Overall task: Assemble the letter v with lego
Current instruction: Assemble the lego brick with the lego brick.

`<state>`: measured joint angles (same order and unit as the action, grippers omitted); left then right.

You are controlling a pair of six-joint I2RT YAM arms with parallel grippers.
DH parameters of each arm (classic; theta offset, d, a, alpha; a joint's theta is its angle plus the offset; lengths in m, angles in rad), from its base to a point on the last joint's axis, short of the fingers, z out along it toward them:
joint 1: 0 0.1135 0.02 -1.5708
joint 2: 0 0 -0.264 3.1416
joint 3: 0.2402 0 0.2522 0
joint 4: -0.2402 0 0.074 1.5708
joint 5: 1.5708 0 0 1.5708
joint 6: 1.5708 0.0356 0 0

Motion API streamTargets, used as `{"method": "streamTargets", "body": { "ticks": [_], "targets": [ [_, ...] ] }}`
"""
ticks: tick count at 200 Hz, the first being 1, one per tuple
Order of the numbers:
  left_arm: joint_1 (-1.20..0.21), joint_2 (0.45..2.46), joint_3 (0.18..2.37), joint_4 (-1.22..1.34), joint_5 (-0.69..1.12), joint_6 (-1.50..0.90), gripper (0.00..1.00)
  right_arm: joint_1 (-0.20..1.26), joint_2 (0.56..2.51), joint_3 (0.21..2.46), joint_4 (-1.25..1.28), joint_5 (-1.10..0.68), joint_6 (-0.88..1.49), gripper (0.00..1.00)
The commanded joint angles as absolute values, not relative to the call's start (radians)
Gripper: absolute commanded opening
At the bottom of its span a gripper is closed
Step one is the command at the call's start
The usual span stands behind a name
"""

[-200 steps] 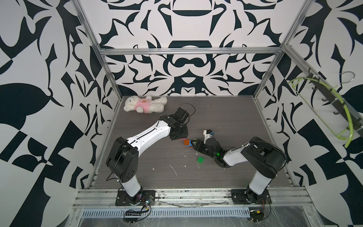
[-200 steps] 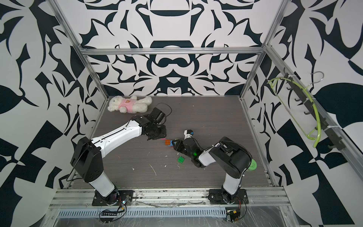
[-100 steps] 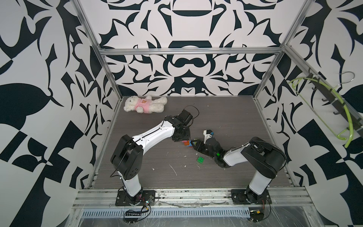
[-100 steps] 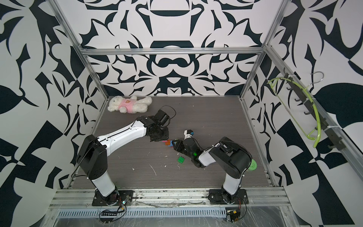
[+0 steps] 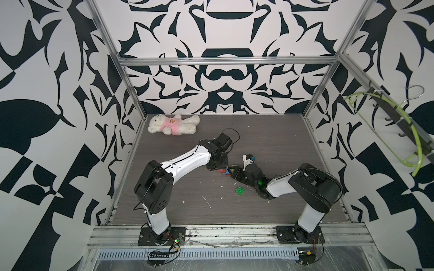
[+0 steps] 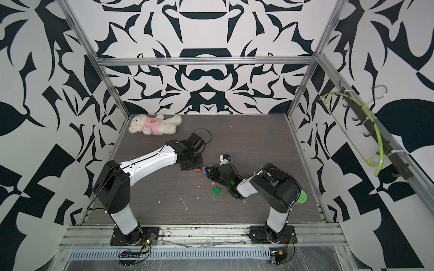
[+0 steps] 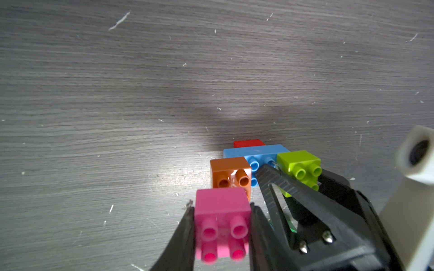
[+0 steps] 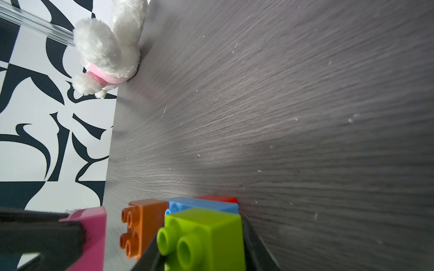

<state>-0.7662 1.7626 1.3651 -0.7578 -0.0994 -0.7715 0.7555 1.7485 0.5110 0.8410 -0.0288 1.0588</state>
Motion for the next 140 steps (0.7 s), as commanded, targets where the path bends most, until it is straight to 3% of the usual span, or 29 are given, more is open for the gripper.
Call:
{"method": "streamTargets", "body": {
  "ticks": [1,140],
  "targets": [
    [-0.769,1.776,1.347,-0.769,-0.136,-0.781,0.08,0.761,1.742,0.526,0.807,-0.02,1.068,0.32],
    [-0.784,1.819,1.363,-0.752,-0.147,-0.79,0.08,0.76,1.755,0.528,0.822,-0.026,1.077,0.3]
  ]
}}
